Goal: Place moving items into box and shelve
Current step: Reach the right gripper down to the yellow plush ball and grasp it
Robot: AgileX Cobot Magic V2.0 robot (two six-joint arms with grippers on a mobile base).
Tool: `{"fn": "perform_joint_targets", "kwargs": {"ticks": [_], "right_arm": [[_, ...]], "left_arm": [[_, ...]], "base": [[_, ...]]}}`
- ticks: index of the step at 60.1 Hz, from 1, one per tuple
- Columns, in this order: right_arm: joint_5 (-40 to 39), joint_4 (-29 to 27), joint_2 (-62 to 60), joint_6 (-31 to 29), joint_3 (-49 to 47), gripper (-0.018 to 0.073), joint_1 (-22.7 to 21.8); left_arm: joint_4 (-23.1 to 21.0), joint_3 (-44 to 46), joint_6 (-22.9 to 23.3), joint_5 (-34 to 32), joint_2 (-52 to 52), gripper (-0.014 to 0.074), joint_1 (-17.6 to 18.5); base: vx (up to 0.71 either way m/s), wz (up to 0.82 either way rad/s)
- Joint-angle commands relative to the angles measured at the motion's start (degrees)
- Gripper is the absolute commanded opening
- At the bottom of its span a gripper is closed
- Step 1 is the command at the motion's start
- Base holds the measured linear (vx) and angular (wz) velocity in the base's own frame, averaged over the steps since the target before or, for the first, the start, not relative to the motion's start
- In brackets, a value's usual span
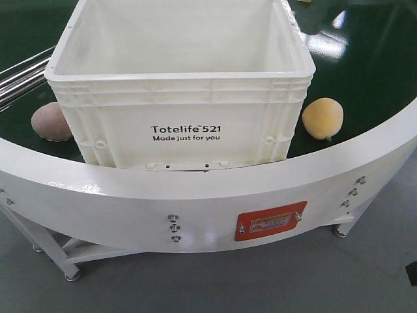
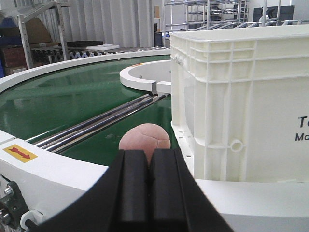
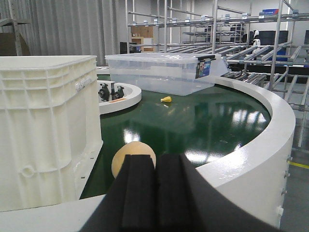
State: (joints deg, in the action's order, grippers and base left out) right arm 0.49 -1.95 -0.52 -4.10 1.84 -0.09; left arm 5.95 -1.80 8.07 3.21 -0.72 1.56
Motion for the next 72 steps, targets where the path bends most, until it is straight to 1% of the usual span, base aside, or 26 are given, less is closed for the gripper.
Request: {"fn": "perform_joint_targets", "kwargs": {"ticks": [1, 30, 38, 46, 52, 57, 61, 66, 72], "right_arm": [[-4.7, 0.2, -0.7, -0.4, 0.2, -0.0009, -0.4], [-4.7, 0.2, -0.7, -0.4, 0.2, -0.0009, -0.4], [-5.3, 0.1, -0.7, -0.8, 0.1, -0.0009, -0.4], [-6.3, -0.2, -0.7, -0.4, -3.5, -0.0009, -0.4], [-5.9, -0.2, -0.7, -0.4, -8.5, -0.0009, -0.4], [-4.3, -0.2, 0.0, -0.5, -14.0, -0.0009, -0.4], [-2.3, 0.2, 1.5, -1.1, -18.7, -0.0009, -0.4], [1.5, 0.2, 4.8, -1.7, -25.0, -0.0009, -0.4], [6.4, 0.2, 9.7, -1.7, -31.1, -0.0009, -0.4]], "left_arm": [[0.0, -1.0, 0.4, -4.9, -0.8, 0.0003, 0.1], [0.0, -1.0, 0.4, -4.9, -0.8, 0.0003, 0.1], [0.0, -0.6, 0.4, -6.6, -0.8, 0.0003, 0.1], [-0.1, 3.7, 0.4, -10.6, -0.8, 0.0003, 0.1], [-0.1, 9.9, 0.5, -9.8, -0.7, 0.0003, 0.1], [-0.1, 16.3, 0.6, -7.2, 0.7, 0.0003, 0.1], [-0.1, 22.1, 1.9, -2.6, 2.9, 0.0003, 0.1], [-0.1, 29.3, 2.9, 5.3, 6.8, 0.0003, 0.1], [0.0, 37.7, 2.8, 16.9, 13.0, 0.0003, 0.1]], "base": [[0.00, 0.00], [0.00, 0.00], [0.00, 0.00], [0.00, 0.00], [0.00, 0.00], [0.00, 0.00], [0.00, 0.00], [0.00, 0.00], [0.00, 0.00]]}}
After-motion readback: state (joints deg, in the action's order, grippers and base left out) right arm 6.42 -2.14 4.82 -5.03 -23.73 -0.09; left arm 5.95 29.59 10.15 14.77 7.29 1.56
